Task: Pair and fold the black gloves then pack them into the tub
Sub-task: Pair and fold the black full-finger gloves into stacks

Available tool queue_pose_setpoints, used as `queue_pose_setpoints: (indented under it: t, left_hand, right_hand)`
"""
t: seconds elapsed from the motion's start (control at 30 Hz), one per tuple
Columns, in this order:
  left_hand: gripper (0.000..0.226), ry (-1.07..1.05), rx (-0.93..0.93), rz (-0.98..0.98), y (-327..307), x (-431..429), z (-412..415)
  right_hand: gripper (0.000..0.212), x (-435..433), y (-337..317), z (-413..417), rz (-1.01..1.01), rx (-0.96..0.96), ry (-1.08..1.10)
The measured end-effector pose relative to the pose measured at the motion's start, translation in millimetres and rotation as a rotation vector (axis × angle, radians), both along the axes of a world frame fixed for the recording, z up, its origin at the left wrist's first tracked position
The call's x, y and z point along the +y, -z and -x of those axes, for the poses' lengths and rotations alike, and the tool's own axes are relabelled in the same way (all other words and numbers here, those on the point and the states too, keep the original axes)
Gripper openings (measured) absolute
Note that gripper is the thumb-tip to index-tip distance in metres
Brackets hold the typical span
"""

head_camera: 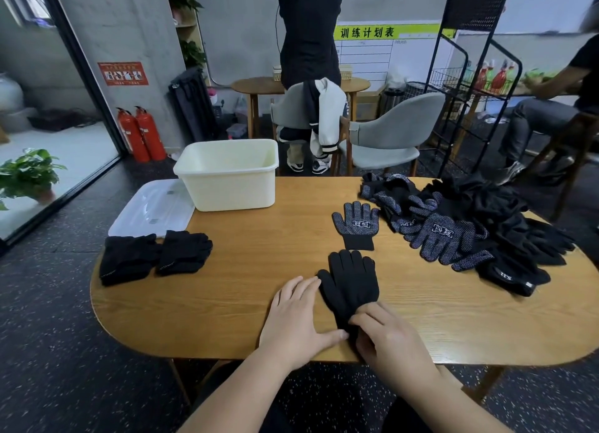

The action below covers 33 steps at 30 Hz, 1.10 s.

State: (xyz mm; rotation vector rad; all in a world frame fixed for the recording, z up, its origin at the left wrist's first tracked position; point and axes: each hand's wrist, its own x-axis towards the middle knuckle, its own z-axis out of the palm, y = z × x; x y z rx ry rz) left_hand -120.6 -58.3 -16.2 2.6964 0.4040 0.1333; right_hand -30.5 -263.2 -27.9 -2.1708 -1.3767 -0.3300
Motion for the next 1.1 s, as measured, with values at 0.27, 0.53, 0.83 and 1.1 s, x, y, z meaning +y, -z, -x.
queue_pose_setpoints:
  t: [0.27, 0.53, 0.83, 1.1]
  left_hand:
    - [0.096, 0.055, 0.009, -0.065, 1, 0, 3]
    - [0.095, 0.051, 0.029, -0.042, -2, 1, 3]
    - [0.082, -0.03, -0.068, 0.085, -5, 3, 3]
    - [0.071, -0.063, -0.147, 0.133, 0, 5, 4]
  right_hand:
    - [0.03, 23, -18, -27, 0.065, 0.177, 0.106]
    - [0.051, 56, -28, -67, 0.376, 0.298, 0.269]
    - [0.058, 68, -28, -48, 0.515, 0.177, 0.351]
    - [0.089, 89, -22, -57, 0.636, 0.095, 0.32]
